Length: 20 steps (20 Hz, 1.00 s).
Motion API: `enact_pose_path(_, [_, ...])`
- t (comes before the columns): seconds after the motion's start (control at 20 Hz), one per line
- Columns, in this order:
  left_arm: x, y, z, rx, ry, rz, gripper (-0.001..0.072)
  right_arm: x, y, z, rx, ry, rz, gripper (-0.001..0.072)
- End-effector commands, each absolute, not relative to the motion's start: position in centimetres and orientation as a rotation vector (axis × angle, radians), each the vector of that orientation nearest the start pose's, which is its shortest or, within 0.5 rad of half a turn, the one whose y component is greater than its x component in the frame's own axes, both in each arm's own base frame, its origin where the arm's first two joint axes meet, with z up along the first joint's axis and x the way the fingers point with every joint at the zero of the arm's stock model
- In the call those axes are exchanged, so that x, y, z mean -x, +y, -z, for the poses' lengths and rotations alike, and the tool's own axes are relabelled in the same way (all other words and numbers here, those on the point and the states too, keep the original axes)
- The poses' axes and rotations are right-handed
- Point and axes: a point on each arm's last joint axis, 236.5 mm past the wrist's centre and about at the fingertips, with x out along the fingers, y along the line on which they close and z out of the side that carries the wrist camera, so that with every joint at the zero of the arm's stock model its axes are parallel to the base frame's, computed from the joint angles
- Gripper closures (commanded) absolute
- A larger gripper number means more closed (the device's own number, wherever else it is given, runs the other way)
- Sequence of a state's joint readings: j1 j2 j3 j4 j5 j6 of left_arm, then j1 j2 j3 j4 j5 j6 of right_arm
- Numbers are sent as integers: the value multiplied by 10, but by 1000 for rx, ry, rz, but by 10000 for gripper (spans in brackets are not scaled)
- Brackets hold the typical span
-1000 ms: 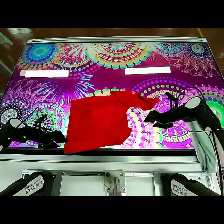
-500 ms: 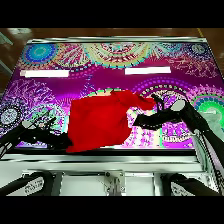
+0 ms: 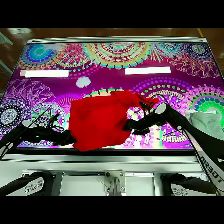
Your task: Fold the shirts.
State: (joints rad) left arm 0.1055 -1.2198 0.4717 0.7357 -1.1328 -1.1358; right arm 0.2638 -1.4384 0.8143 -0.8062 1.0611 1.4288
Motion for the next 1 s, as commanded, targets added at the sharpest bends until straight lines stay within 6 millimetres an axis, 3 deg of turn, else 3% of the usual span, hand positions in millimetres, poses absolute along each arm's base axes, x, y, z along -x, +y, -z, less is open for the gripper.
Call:
enact_pose_path(0.0, [-217,-139,99,694,1555,499,671,-256,242,109,-561,1686,-478,18])
enact_pose_path(0.3, [-231,-137,85,637,1476,532,671,-263,249,119,-630,1682,-363,20])
enact_pose_path(0.35, [-236,-136,82,626,1458,533,671,-264,249,119,-631,1679,-361,115])
enact_pose_path(0.4, [-242,-134,80,618,1438,526,672,-263,249,118,-631,1684,-363,491])
enact_pose_path(0.45, [-249,-133,78,612,1419,519,672,-261,249,118,-639,1693,-359,634])
enact_pose_path(0.6, [-274,-129,59,561,1334,537,673,-256,256,92,-572,1677,-492,649])
enact_pose_path(0.7, [-299,-130,13,471,1205,605,674,-264,259,45,-367,1527,-726,649])
enact_pose_path(0.75, [-316,-127,-24,413,1103,617,674,-274,253,14,-254,1428,-775,649])
enact_pose_path(0.8, [-333,-124,-74,358,969,620,674,-287,243,-19,-158,1326,-765,649])
enact_pose_path(0.85, [-345,-120,-129,308,832,615,674,-303,231,-64,-85,1196,-727,649])
enact_pose_path(0.95, [-349,-103,-262,228,510,553,673,-326,209,-175,-20,889,-648,650])
